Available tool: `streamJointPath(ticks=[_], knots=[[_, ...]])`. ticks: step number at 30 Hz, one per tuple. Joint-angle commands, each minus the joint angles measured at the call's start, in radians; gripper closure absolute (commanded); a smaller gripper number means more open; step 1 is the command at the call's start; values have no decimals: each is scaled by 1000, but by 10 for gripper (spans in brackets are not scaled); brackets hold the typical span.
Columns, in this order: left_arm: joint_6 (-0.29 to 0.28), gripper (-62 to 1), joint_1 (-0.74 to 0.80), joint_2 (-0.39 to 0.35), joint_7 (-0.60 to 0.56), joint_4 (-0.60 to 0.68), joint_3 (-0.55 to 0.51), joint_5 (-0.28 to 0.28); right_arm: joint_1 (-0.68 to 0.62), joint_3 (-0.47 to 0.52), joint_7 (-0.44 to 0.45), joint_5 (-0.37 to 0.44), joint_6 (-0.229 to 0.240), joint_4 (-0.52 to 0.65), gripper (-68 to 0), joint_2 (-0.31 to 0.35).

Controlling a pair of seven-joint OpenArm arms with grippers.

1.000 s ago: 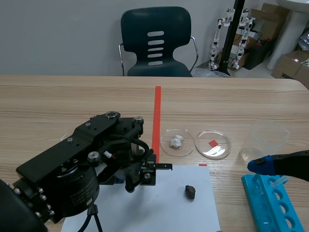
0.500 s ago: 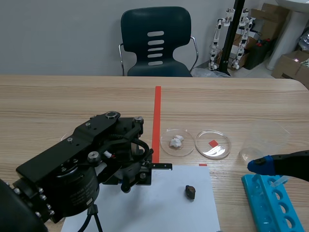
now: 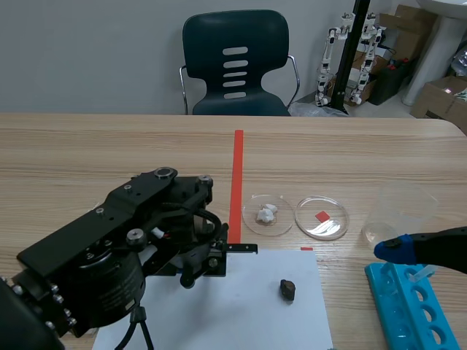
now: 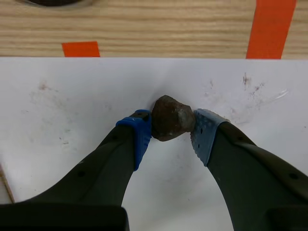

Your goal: Pick up the middle mineral with the left hand

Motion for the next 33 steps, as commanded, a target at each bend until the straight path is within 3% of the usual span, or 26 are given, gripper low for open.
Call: streamJointPath(ticks=[1,8,15,18,25,33], knots=[[6,-141,4,-21,-32,64,-8,-19,1,1,11,11,0,3,-679,13],[6,-141,88,-101,-211,207,-8,-53,1,1,11,11,0,3,-679,13],[-10,-141,204,-229,-467,345,-13,-64,1,1,11,11,0,3,-679,13],[-90,-141,257,-288,-553,402,-43,-82,1,1,11,11,0,3,-679,13],[-340,-141,436,-435,-725,540,-187,-135,1,1,11,11,0,3,-679,13],[-537,-141,702,-551,-877,702,-399,-134,1,1,11,11,0,3,-679,13]])
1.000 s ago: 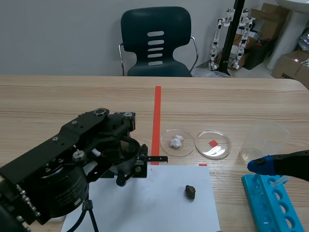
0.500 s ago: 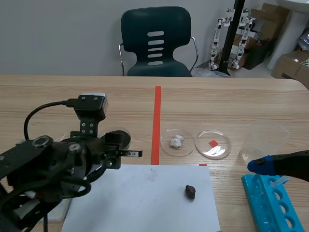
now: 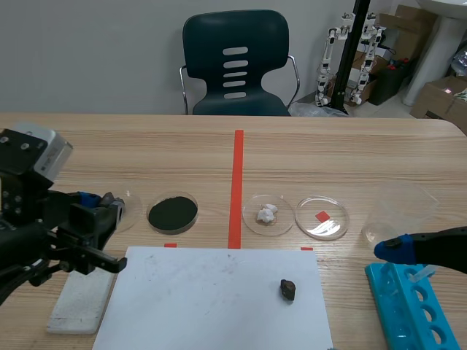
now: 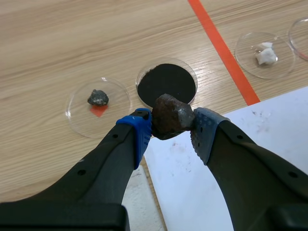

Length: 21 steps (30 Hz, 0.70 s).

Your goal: Pick up the middle mineral with the left hand

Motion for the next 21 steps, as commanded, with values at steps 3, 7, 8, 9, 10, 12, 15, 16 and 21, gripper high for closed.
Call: streamJointPath(ticks=[3,7,8,9,10,12,15,16,21], knots=[[-63,-141,109,-30,-88,73,-57,1,1,1,11,11,0,3,-679,13],[-100,-141,233,-41,-152,138,-123,47,1,1,11,11,0,3,-679,13],[-101,-141,264,-41,-173,152,-138,53,1,1,11,11,0,3,-679,13],[-101,-141,292,-41,-193,164,-151,63,1,1,11,11,0,3,-679,13],[-101,-141,320,-41,-211,175,-163,71,1,1,11,11,0,3,-679,13],[-102,-141,372,-41,-246,195,-179,89,1,1,11,11,0,3,-679,13],[-103,-141,438,-41,-288,218,-187,143,1,1,11,11,0,3,-679,13],[-103,-141,456,-41,-305,224,-188,164,1,1,11,11,0,3,-679,13],[-102,-141,514,-41,-387,240,-188,205,1,1,11,11,0,3,-679,13]])
